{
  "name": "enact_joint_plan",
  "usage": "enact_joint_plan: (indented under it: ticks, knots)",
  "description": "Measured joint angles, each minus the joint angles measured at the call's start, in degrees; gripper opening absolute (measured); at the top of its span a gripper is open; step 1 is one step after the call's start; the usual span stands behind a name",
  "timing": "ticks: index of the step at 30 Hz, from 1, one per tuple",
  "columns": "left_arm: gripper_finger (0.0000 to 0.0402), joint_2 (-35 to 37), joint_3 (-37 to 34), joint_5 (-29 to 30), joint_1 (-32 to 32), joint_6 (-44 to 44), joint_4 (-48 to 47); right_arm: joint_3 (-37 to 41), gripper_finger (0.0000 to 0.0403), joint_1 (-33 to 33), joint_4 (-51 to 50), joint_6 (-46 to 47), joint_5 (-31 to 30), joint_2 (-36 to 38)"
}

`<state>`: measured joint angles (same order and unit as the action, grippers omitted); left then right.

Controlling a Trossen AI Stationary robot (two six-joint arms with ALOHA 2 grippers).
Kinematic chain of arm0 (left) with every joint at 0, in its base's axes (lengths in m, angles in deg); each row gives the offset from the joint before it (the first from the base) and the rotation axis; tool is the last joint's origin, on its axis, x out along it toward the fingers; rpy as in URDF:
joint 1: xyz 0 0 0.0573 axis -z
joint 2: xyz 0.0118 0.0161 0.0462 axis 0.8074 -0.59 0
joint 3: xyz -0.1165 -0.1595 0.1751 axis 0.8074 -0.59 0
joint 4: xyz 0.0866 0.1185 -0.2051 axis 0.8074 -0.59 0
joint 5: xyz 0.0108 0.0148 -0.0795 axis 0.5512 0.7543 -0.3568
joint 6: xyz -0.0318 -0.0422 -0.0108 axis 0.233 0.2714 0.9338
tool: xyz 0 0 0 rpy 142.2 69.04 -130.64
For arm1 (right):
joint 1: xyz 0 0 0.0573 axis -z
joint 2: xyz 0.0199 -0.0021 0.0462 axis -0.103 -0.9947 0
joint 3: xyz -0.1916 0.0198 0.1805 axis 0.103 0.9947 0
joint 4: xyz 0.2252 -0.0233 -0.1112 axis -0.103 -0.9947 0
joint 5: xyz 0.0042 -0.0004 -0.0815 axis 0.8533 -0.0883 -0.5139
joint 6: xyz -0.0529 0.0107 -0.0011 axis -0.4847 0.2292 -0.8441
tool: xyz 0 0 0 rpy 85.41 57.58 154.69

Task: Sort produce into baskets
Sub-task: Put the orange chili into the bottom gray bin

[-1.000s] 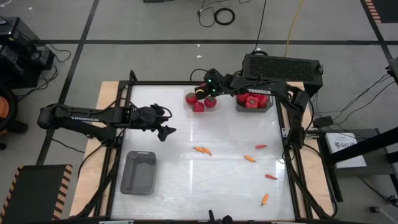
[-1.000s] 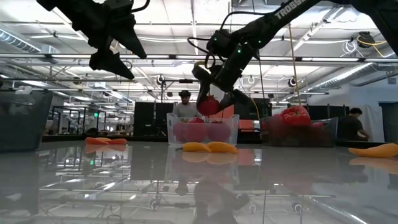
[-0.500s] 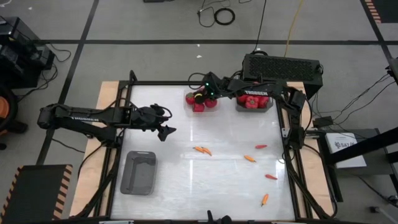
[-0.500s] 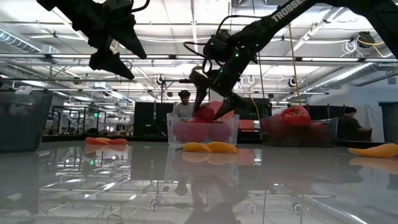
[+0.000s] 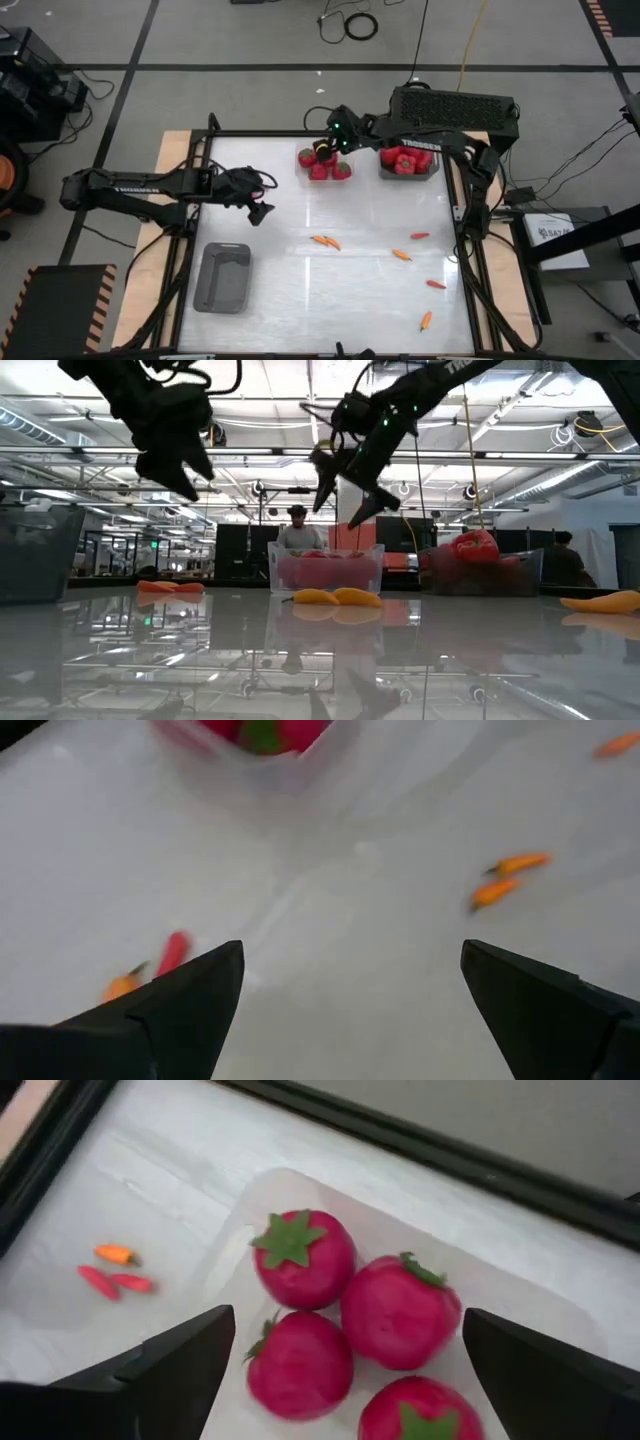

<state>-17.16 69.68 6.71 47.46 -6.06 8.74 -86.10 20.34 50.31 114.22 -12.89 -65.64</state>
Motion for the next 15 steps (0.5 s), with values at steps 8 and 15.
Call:
enact_joint_plan:
  ticks: [8,15]
  knots:
    - [0.0379,-1.87,0.54,-2.55,-10.81,-11.83,-5.69,-12.98,0.0384,-5.06,-21.0,-2.48,3.58,3.41]
    - [0.0379,-15.11,0.52,-4.62,-21.44,-24.29,-4.74,-16.78,0.0384,-15.42,-33.78,0.73,2.87,6.97]
